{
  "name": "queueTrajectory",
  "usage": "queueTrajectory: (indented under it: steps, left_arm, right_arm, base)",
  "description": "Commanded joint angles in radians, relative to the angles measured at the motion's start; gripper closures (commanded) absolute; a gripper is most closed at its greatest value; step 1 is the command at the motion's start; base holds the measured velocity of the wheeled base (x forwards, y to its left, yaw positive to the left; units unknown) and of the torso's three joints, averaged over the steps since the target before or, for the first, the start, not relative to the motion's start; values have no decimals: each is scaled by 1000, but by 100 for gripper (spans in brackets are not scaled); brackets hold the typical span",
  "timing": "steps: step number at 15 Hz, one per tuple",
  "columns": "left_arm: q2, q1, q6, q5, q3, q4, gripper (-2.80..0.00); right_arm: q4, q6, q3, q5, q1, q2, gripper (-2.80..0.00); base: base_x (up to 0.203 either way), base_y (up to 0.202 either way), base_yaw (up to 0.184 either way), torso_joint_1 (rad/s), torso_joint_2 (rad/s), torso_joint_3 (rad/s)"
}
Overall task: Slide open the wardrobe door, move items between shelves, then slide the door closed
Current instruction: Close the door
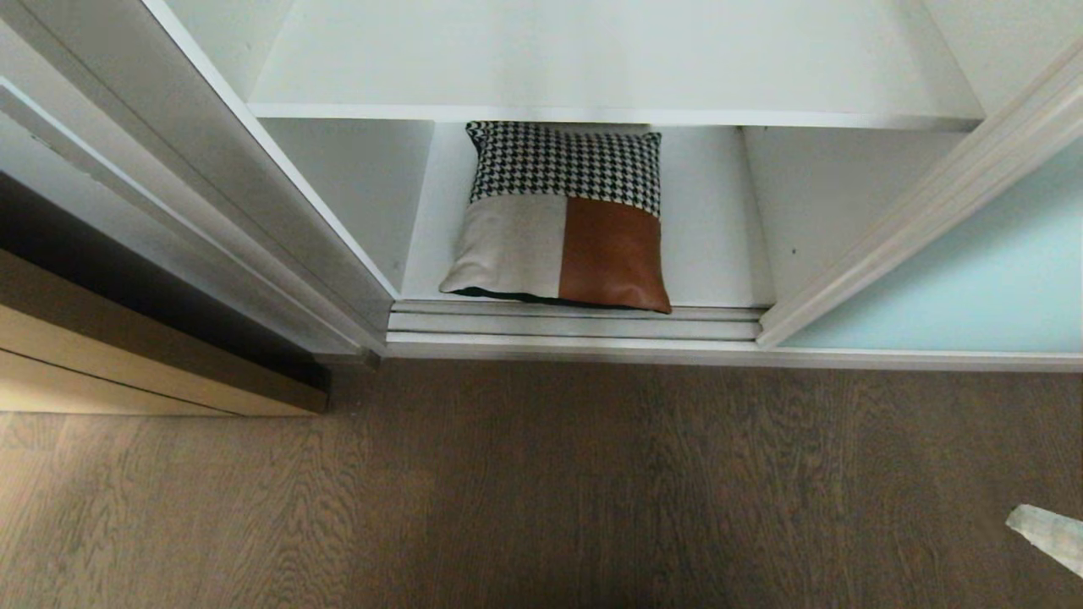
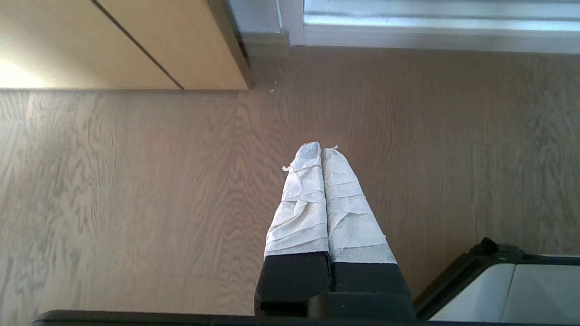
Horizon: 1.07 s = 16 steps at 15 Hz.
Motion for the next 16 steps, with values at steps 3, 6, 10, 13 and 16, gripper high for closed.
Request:
queueTrajectory:
  steps: [3,6,10,13,16]
  left_arm:
    - [-4,0,-9,0,6,3,0]
    - [-4,0,-9,0,6,3,0]
    - [-4,0,-9,0,6,3,0]
    - [-4,0,-9,0,6,3,0]
    - [-4,0,-9,0,6,3,0]
  right_arm:
    - [-2,8,-20,0,-39,-37,0]
    - [0,27,-73,-8,-53,-36,0]
    - [77,69,-306,-42,-120,-4,0]
    - [183,88,-484,-83,-143,5,0]
    - [294,92,-634,-106,-175,30,0]
  base:
    - [0,0,0,0,0,0]
    - [0,0,0,0,0,0]
    - [0,0,0,0,0,0]
    - [0,0,0,0,0,0]
    - [0,0,0,0,0,0]
